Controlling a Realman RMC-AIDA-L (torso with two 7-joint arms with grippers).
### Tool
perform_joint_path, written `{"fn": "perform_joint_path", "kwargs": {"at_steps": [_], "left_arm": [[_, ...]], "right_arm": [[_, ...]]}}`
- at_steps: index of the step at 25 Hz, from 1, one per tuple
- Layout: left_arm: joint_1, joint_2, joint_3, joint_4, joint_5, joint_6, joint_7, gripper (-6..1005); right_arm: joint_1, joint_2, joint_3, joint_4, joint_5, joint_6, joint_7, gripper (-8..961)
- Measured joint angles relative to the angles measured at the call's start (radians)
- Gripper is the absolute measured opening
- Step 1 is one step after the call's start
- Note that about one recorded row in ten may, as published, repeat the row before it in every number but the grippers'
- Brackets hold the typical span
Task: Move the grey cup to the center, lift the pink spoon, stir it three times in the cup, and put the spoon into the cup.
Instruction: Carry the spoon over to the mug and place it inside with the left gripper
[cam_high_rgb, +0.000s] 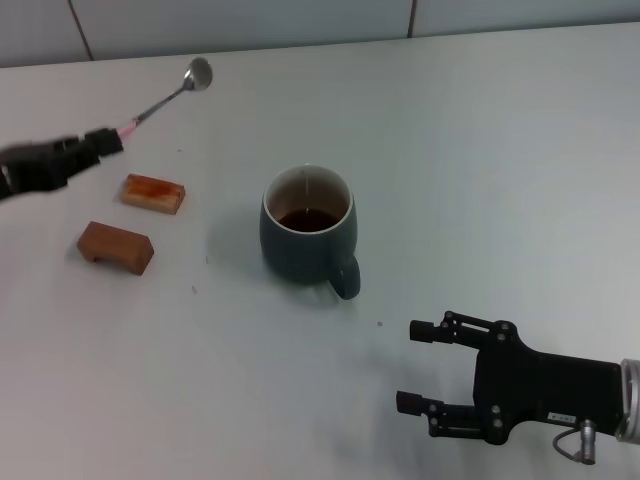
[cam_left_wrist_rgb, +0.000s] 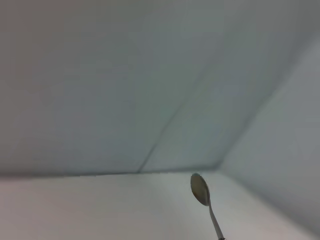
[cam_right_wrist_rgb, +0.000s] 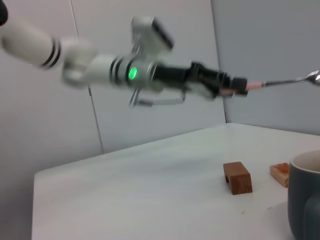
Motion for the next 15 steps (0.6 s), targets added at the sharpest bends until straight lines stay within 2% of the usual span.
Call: {"fn": "perform_joint_path", "kwargs": {"at_steps": [1,2,3,5,6,7,9,10,11,15], "left_arm": [[0.0,0.0,0.0,0.0,0.0,0.0,0.0,137],[-0.012,0.014,0.118,0.159,0.009,0.009,-0.034,138],[-0.012,0.014,0.118,0.159,0.009,0.009,-0.034,139],[-0.039,0.038,0.269,0.367,0.05,0.056,-0.051,141],[-0.039,0.038,0.269,0.367,0.05,0.056,-0.051,142],[-0.052,0.04,0.305,0.434,0.074,0.088,-0.049,143],[-0.074,0.032,0.354,0.542,0.126,0.143,-0.043,145],[-0.1,0.015,0.392,0.641,0.192,0.198,-0.039,146],[-0.1,0.015,0.392,0.641,0.192,0.198,-0.039,147],[-0.156,-0.016,0.433,0.763,0.277,0.285,-0.037,151]], "right_arm": [[0.0,0.0,0.0,0.0,0.0,0.0,0.0,789],[0.0,0.0,0.0,-0.005,0.0,-0.01,0.0,789],[0.0,0.0,0.0,-0.005,0.0,-0.01,0.0,789],[-0.001,0.0,0.0,-0.02,0.0,-0.025,0.0,790],[-0.001,0.0,0.0,-0.02,0.0,-0.025,0.0,790],[-0.002,0.0,0.0,-0.022,0.0,-0.028,0.0,790],[-0.003,0.0,0.0,-0.026,0.0,-0.032,0.0,790],[-0.003,0.0,0.0,-0.026,0.0,-0.033,0.0,789],[-0.003,0.0,0.0,-0.026,0.0,-0.033,0.0,789],[-0.003,0.001,0.0,-0.026,0.0,-0.037,0.0,788]]}}
